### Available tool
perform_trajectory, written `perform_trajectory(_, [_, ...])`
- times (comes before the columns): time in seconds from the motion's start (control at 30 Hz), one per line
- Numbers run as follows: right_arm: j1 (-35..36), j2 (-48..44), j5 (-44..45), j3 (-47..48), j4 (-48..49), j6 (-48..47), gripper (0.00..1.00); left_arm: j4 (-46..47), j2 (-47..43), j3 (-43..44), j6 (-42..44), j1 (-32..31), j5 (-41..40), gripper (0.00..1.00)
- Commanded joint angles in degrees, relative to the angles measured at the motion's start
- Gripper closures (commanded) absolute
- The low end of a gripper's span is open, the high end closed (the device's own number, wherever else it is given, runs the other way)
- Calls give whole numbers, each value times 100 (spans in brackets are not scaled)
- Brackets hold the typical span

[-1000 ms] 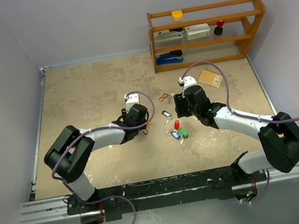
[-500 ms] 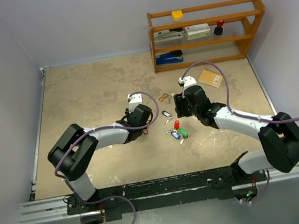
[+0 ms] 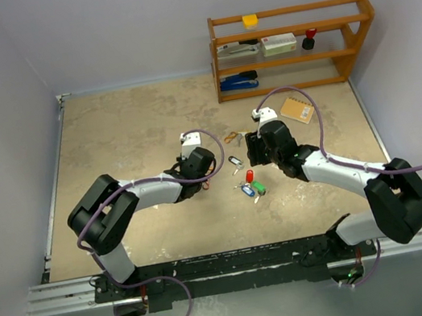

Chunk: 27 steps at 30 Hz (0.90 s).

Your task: Put the keys on the keyring

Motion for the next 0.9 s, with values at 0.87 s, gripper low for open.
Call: perform_trajectory(0.87, [26,-35,251,72,141,-118,40,-602,106,23,59,-20,123,82])
